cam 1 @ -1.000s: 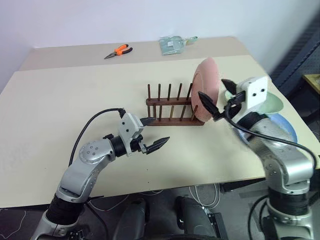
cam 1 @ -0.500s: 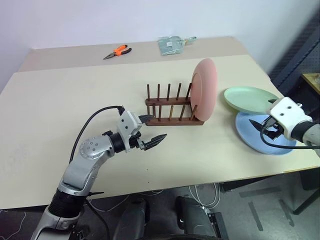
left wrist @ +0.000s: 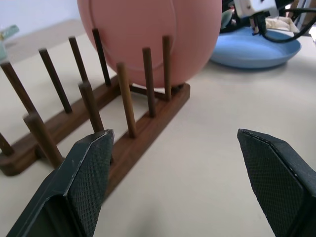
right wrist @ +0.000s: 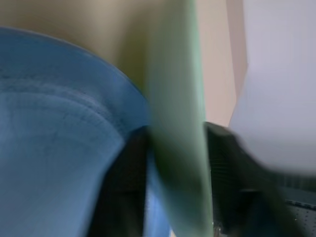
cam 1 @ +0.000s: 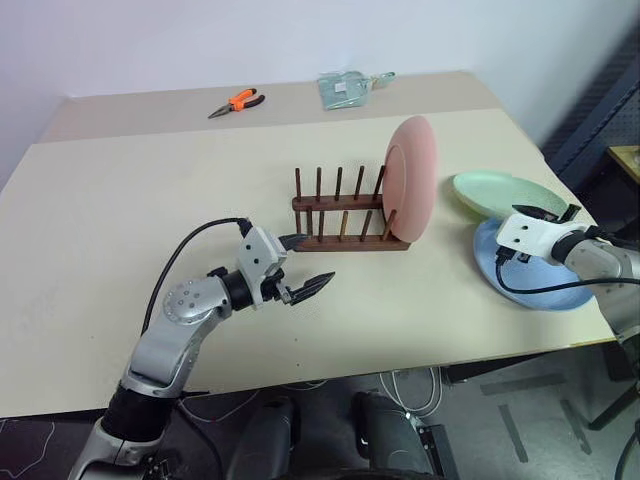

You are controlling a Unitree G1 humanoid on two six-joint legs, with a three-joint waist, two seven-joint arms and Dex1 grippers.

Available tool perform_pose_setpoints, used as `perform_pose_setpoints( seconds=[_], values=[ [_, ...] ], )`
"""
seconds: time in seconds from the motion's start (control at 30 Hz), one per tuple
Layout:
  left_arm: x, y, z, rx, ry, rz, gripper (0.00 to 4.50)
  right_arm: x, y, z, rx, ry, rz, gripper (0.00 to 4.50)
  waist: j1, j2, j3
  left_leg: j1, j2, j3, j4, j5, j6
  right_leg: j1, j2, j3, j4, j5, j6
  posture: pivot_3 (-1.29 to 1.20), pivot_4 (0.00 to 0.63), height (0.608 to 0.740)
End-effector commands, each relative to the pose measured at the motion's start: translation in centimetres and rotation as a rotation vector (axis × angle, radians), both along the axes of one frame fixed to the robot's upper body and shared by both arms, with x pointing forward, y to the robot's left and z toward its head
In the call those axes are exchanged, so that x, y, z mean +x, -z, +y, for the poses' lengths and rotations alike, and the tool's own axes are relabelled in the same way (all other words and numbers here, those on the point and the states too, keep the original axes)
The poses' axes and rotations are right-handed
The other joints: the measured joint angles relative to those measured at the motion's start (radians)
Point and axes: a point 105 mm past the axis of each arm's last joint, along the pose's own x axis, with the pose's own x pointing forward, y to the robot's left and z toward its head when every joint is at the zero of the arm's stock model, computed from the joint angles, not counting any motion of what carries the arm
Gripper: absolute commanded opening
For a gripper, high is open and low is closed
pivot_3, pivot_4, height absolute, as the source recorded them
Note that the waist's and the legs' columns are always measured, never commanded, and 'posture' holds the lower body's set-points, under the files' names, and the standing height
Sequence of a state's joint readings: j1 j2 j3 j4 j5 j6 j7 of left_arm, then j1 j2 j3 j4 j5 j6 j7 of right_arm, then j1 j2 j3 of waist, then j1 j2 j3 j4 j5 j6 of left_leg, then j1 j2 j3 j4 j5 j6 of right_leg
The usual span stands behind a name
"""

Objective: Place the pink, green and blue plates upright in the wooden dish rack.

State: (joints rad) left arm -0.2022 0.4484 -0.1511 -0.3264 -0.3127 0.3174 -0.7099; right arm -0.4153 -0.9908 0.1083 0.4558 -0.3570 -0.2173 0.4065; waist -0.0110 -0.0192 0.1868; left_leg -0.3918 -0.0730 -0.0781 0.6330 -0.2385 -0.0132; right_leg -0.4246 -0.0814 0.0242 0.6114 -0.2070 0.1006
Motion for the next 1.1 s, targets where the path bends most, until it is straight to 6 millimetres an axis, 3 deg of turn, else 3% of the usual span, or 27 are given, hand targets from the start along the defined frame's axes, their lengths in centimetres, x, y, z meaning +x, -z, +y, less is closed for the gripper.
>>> perform_pose_setpoints(
  seconds=[0.03, 0.13, 0.2, 0.3, 0.4, 0.5, 0.57, 0.67, 0.8, 0.97, 1.1],
  values=[
    [-0.3, -1.3, -0.1, -0.005, 0.003, -0.066, 4.13, -0.1, -2.3, 0.7, -0.023, -0.045, -0.079, 0.05, 0.0, 0.0, 0.0, 0.0, 0.0, 0.0, 0.0, 0.0, 0.0, 0.0, 0.0, 0.0, 0.0, 0.0, 0.0, 0.0, 0.15, 0.739],
    [-0.2, -1.2, 0.0, -0.001, 0.0, -0.067, 4.13, -0.5, -3.8, 1.1, -0.034, -0.061, -0.138, 0.05, 0.0, 0.001, 0.0, 0.0, 0.0, 0.0, 0.0, 0.0, 0.0, 0.0, 0.0, 0.0, 0.0, 0.0, 0.0, 0.0, 0.15, 0.739],
    [0.2, -1.2, 0.3, 0.004, -0.016, -0.077, 4.13, -0.7, -6.4, 1.7, 0.02, -0.061, -0.243, 0.05, 0.0, 0.001, 0.0, 0.0, 0.0, 0.0, 0.0, 0.0, 0.0, 0.0, 0.0, 0.0, 0.0, 0.0, 0.0, 0.0, 0.15, 0.739],
    [1.4, -1.5, 1.4, 0.005, -0.083, -0.114, 4.13, -1.6, -12.8, 3.8, 0.386, -0.084, -0.514, 0.05, -0.005, 0.003, 0.001, 0.0, 0.0, 0.0, 0.0, 0.0, 0.0, 0.0, 0.001, 0.001, 0.001, 0.0, 0.0, 0.0, 0.15, 0.739],
    [2.7, -1.9, 2.8, -0.003, -0.166, -0.148, 4.13, -3.7, -18.0, 5.6, 0.85, -0.194, -0.656, 0.05, -0.001, 0.003, 0.001, 0.001, 0.001, -0.001, 0.0, 0.0, 0.0, 0.0, 0.002, 0.001, 0.002, 0.002, 0.003, 0.0, 0.15, 0.739],
    [3.8, -2.2, 4.3, -0.006, -0.247, -0.189, 4.13, -6.4, -21.1, 8.9, 1.272, -0.436, -0.594, 0.05, 0.004, 0.003, 0.001, 0.0, 0.001, -0.003, 0.0, 0.0, 0.0, 0.0, 0.001, -0.001, 0.002, 0.002, 0.004, 0.0, 0.15, 0.739],
    [4.4, -2.2, 5.2, -0.003, -0.288, -0.211, 4.13, -8.5, -22.1, 12.1, 1.515, -0.64, -0.443, 0.05, 0.006, 0.002, 0.001, 0.0, 0.001, -0.004, 0.0, 0.0, 0.0, 0.0, 0.001, -0.002, 0.001, 0.002, 0.004, 0.0, 0.15, 0.739],
    [4.7, -2.2, 5.8, -0.007, -0.312, -0.222, 4.13, -10.7, -21.6, 16.8, 1.713, -0.823, -0.185, 0.05, 0.003, 0.003, 0.001, -0.001, 0.0, -0.004, -0.001, 0.0, 0.001, 0.0, -0.001, -0.001, 0.001, 0.002, 0.003, 0.0, 0.15, 0.739],
    [3.9, -2.0, 5.5, -0.029, -0.277, -0.2, 4.13, -10.5, -18.9, 20.7, 1.895, -0.771, 0.046, 0.05, 0.0, 0.003, 0.001, 0.0, 0.001, -0.004, -0.001, -0.001, 0.001, 0.0, -0.002, -0.001, 0.001, 0.001, 0.002, 0.0, 0.15, 0.739],
    [1.5, -1.3, 4.2, -0.063, -0.17, -0.109, 4.13, -8.1, -14.7, 22.5, 1.939, -0.542, 0.131, 0.05, -0.002, 0.003, 0.001, -0.001, 0.001, -0.003, -0.001, 0.0, 0.001, -0.002, -0.002, -0.001, 0.001, 0.0, 0.0, 0.0, 0.15, 0.739],
    [0.9, -0.8, 4.0, -0.051, -0.163, -0.084, 4.13, -7.2, -13.0, 23.3, 1.897, -0.46, 0.165, 0.05, 0.0, 0.003, 0.001, -0.001, 0.001, -0.003, -0.001, 0.0, 0.001, -0.002, 0.0, -0.001, 0.002, 0.0, 0.0, 0.0, 0.15, 0.739]
  ],
)
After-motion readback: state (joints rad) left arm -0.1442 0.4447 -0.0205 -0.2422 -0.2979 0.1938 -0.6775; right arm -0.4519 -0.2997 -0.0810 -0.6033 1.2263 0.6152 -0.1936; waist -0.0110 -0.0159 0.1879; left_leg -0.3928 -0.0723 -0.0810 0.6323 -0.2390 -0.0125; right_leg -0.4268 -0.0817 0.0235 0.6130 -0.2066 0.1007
